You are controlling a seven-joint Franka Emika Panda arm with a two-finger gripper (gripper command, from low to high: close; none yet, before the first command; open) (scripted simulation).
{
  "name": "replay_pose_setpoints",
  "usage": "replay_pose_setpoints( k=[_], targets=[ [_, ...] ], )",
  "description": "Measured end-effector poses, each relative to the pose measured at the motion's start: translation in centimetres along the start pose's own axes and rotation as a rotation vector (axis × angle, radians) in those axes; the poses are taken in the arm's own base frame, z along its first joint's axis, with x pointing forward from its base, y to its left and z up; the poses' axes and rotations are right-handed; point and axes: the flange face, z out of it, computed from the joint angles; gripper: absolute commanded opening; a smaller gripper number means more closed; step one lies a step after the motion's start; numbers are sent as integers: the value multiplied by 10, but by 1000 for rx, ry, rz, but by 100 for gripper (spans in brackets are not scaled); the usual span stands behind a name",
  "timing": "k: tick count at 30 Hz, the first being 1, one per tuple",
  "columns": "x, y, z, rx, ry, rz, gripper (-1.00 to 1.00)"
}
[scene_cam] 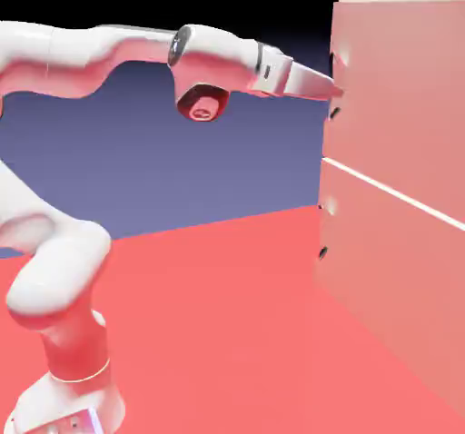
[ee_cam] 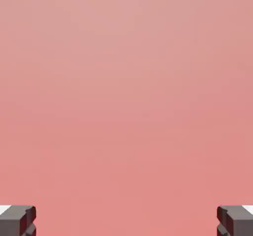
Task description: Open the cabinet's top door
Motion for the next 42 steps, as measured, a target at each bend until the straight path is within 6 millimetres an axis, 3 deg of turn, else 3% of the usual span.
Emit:
replay_pose_setpoints(
  k=[9,19,34,36,41,42],
  targets=[
    [-14,-42,-2,89,91,-5,0],
    [-59,-78,19,165,143,-13,0],
    [-172,-99,95,214,123,4,0],
    [-174,-99,96,214,122,5,0],
    [-169,-109,140,213,122,4,0],
    [-168,-109,145,214,122,5,-100]
  ],
)
